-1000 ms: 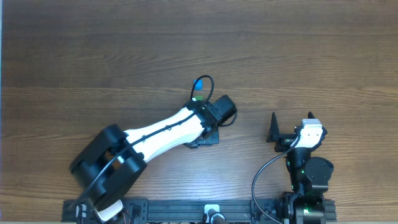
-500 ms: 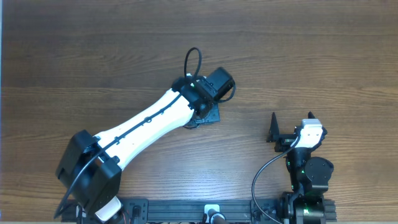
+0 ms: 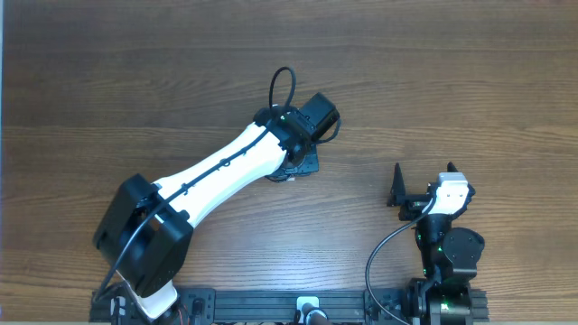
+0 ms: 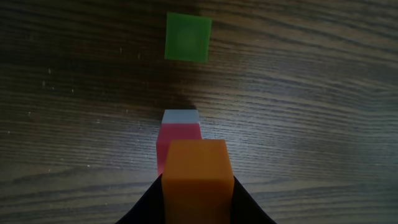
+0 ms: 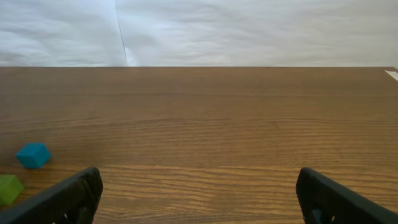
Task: Stack Cubes
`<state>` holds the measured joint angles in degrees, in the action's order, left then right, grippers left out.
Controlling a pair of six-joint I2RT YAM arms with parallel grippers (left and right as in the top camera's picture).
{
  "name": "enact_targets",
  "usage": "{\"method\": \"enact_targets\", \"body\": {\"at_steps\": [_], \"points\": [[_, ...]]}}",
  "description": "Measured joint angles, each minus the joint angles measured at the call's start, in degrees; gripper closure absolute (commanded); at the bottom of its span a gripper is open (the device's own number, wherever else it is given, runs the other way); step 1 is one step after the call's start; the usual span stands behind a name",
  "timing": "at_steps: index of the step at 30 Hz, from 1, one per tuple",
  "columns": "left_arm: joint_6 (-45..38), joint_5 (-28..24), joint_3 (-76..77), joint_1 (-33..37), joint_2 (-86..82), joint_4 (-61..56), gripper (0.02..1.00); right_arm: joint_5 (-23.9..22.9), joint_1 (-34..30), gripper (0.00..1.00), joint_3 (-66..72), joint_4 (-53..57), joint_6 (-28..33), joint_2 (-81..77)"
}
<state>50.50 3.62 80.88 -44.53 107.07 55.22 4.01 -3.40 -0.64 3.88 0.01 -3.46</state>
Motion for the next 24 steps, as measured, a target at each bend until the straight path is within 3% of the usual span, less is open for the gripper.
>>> {"method": "enact_targets", "body": {"at_steps": [24], "points": [[-0.02,0.00,0.00,0.22,0.66,1.62,0.919,0.00,0.00,0.009,0.00,0.00,0.04,0.00]]}}
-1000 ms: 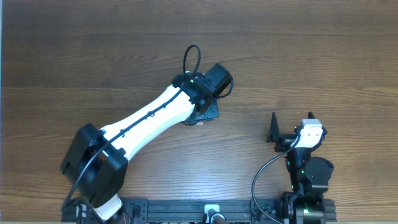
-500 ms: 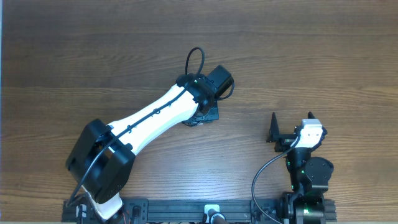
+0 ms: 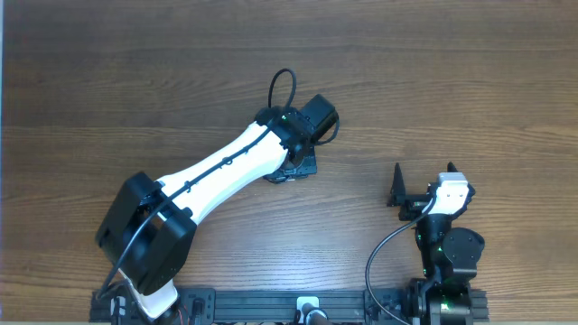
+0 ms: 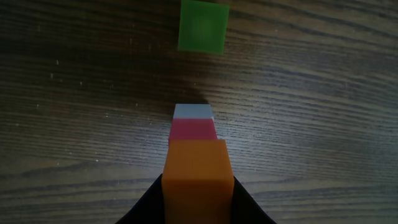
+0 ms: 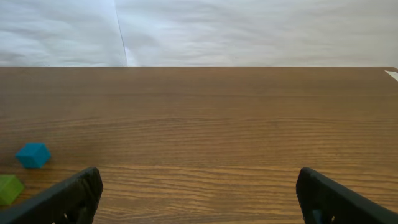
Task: Stack Cubes
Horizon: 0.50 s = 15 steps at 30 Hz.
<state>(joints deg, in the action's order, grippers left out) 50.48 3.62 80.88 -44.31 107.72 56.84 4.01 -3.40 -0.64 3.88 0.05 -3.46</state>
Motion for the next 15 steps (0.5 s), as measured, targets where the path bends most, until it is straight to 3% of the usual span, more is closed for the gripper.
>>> {"method": "enact_targets", "body": {"at_steps": [10,15], "points": [[0.00,0.00,0.00,0.09,1.31,0.17,0.915,0.00,0.00,0.007,0.00,0.00,-0.11,0.00],[0.00,0.00,0.00,0.11,1.31,0.17,0.842,0.00,0.00,0.007,0.00,0.00,-0.04,0.00]]}}
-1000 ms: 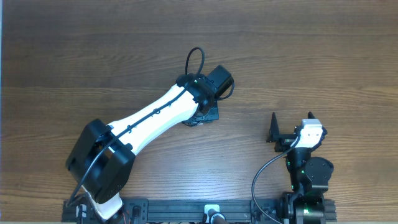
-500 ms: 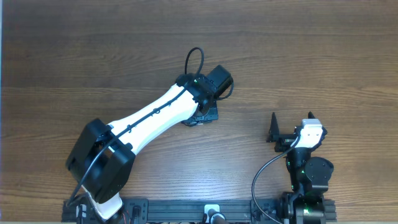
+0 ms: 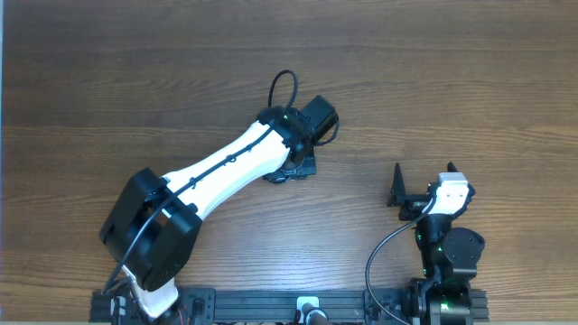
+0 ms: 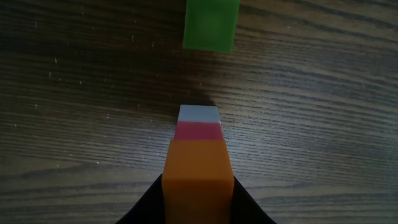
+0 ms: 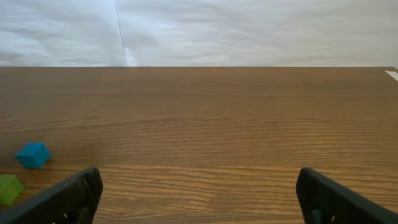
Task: Stack Cubes
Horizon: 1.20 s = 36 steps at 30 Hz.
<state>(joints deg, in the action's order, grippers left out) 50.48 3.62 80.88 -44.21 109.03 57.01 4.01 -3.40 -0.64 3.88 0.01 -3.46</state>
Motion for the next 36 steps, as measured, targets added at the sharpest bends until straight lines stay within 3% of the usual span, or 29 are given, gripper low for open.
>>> {"method": "enact_targets", "body": {"at_steps": [7,11,16,21,25,30,36], "points": [[-0.55,0.02,0.00,0.00,0.07,0.22,0.531,0.00,0.00,0.009,0.00,0.00,-0.04,0.00],[-0.46,-0.04,0.00,0.00,0.31,0.22,0.435,0.00,0.00,0.009,0.00,0.00,-0.02,0.00],[-0.09,0.17,0.00,0.11,0.33,0.17,0.178,0.00,0.00,0.007,0.00,0.00,0.00,0.00],[1.16,0.48,0.00,3.04,-0.09,-3.39,0.123,0.00,0.00,0.007,0.00,0.00,0.00,0.00],[1.31,1.27,-0.04,9.60,-4.24,-7.30,0.108,0.00,0.00,0.009,0.00,0.00,0.00,0.00],[-0.90,5.05,0.02,17.44,-14.16,-12.20,0.108,0.00,0.00,0.009,0.00,0.00,-0.02,0.00],[-6.64,8.13,-0.70,21.22,-28.41,-12.92,0.145,0.00,0.00,0.009,0.00,0.00,0.00,0.00]]}}
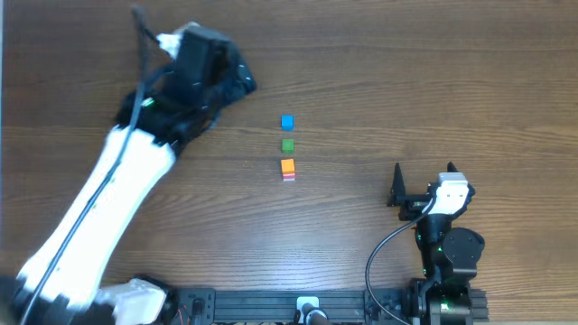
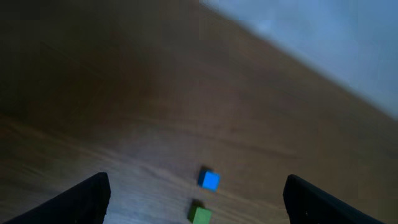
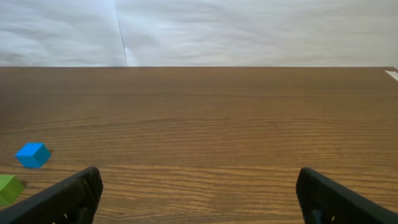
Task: Stack Cubes
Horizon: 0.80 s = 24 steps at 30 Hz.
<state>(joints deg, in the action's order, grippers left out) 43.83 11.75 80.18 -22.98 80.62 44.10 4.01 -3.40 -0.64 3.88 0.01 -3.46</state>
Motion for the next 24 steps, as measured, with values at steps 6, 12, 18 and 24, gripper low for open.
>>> {"method": "enact_targets", "body": {"at_steps": [6,12,18,24], "points": [[-5.99,0.35,-13.25,3.96,-20.11,-9.27,0.130,0.02,0.00,0.007,0.00,0.00,0.00,0.00],[-14.38,-8.31,-36.94,13.97,-43.39,-26.99,0.102,0.00,0.00,0.007,0.00,0.00,-0.02,0.00],[-21.90,-16.04,-49.64,22.12,-58.12,-27.34,0.077,0.00,0.00,0.009,0.00,0.00,-0.02,0.00],[-30.64,-18.91,-53.09,24.46,-66.18,-26.45,0.034,0.00,0.00,0.009,0.00,0.00,0.00,0.00]]}}
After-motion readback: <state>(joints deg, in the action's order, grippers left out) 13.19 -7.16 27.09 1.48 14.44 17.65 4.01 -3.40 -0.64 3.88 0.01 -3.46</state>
